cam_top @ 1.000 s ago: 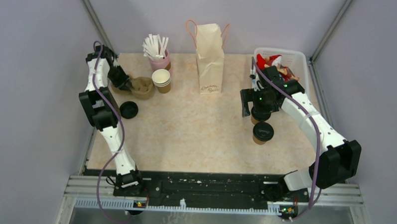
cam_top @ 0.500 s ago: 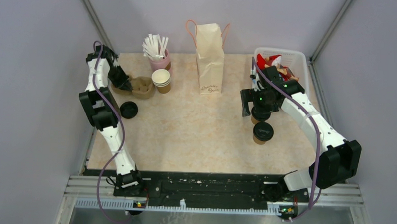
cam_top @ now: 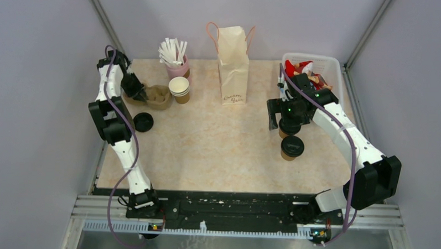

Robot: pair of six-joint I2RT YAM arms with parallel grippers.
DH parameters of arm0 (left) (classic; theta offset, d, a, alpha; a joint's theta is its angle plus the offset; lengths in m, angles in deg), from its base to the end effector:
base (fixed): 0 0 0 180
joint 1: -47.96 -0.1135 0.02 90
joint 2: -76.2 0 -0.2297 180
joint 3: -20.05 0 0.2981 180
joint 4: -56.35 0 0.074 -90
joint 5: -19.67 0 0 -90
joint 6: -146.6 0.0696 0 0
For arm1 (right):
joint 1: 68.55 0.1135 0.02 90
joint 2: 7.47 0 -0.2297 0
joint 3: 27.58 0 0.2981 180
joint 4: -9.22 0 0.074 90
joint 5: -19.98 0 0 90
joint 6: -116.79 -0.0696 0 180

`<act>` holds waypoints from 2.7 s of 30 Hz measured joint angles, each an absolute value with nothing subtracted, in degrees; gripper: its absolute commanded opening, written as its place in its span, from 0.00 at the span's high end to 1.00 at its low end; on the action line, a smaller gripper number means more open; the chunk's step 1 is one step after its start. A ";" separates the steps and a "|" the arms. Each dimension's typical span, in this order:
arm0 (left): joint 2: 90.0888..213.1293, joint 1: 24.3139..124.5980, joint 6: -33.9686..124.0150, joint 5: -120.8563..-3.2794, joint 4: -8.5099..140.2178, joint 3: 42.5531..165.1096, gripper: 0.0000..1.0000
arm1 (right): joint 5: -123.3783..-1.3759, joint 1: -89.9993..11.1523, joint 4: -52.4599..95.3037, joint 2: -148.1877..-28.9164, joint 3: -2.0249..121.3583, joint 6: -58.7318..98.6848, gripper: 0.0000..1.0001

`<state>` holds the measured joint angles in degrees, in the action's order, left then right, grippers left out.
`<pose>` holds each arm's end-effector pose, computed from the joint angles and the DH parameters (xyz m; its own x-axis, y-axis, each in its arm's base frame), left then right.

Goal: Pack the takeout coffee

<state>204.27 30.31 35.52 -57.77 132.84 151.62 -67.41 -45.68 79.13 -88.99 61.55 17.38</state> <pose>0.4817 0.1374 0.1768 -0.7656 -0.6120 -0.1982 -0.5473 0.7816 -0.2993 0.3197 0.1383 0.2531 -0.8715 -0.1903 -0.4520 -0.2689 0.9562 0.1158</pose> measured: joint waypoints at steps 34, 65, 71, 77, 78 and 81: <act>205.61 30.92 35.30 -57.93 132.91 152.85 0.83 | -67.38 -45.72 79.13 -89.31 61.55 17.38 0.01; 206.02 31.60 35.33 -58.36 133.71 154.16 0.82 | -67.38 -45.83 79.13 -89.40 61.55 17.38 0.01; 206.18 32.16 35.30 -59.50 133.74 154.25 0.80 | -67.38 -45.83 79.13 -89.40 61.55 17.38 0.01; 206.26 32.58 35.26 -60.13 133.71 154.36 0.87 | -67.38 -45.83 79.13 -89.40 61.55 17.38 0.01; 206.24 32.60 35.26 -60.18 133.71 154.36 0.89 | -67.38 -45.83 79.13 -89.40 61.55 17.38 0.01; 206.26 32.71 35.28 -60.57 133.69 154.57 0.92 | -67.38 -45.83 79.13 -89.40 61.55 17.38 0.01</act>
